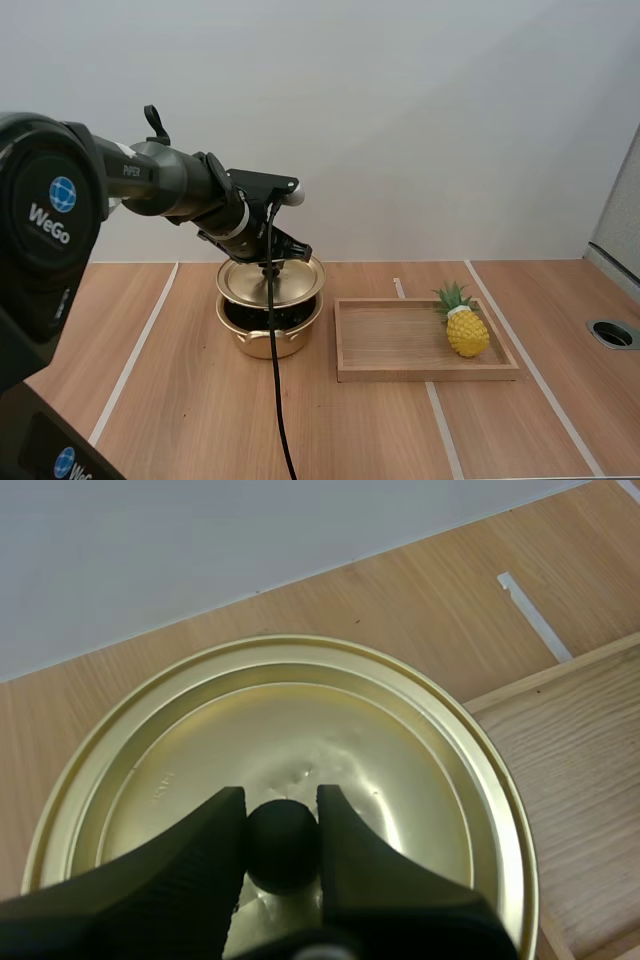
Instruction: Open the pot, put the grape inside, and close it
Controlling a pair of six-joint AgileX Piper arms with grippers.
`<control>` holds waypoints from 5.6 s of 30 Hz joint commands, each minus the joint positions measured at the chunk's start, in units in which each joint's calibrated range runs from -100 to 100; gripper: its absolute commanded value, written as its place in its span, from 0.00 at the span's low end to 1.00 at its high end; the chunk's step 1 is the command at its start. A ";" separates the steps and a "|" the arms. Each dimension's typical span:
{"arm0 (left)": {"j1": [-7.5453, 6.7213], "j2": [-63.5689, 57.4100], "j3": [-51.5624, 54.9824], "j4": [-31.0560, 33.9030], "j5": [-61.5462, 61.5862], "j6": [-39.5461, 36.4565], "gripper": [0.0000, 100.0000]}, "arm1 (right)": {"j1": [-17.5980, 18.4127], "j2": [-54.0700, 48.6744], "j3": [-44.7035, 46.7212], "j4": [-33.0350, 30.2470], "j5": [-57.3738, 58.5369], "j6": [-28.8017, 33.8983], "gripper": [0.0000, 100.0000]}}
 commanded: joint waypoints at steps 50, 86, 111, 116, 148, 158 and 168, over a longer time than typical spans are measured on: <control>-0.02 3.47 8.39 2.85 2.93 5.09 0.00 | -0.21 -0.75 0.29 -0.39 -0.34 0.02 0.00; -0.10 2.26 7.01 1.91 3.44 5.29 1.00 | -0.21 -0.64 0.29 -0.39 -0.62 0.02 0.00; 3.60 -17.15 -15.64 -3.77 -24.40 -1.47 0.00 | -0.21 -0.64 0.29 -0.39 -1.10 0.02 0.00; 6.16 -22.50 -16.78 -3.90 -34.23 -2.55 0.00 | -0.21 -0.64 0.29 -0.39 -5.21 0.02 0.00; 6.56 -69.41 6.15 -20.87 -22.17 13.59 0.00 | -1.31 -28.38 37.10 2.70 -28.89 2.96 0.00; 6.56 -82.72 19.01 -21.73 -29.36 13.09 0.00 | -2.85 -38.65 47.61 5.88 -29.30 2.96 0.00; 3.99 -82.48 19.20 -18.23 -24.75 8.65 0.00 | -6.60 -47.65 54.43 10.36 -26.23 2.96 0.00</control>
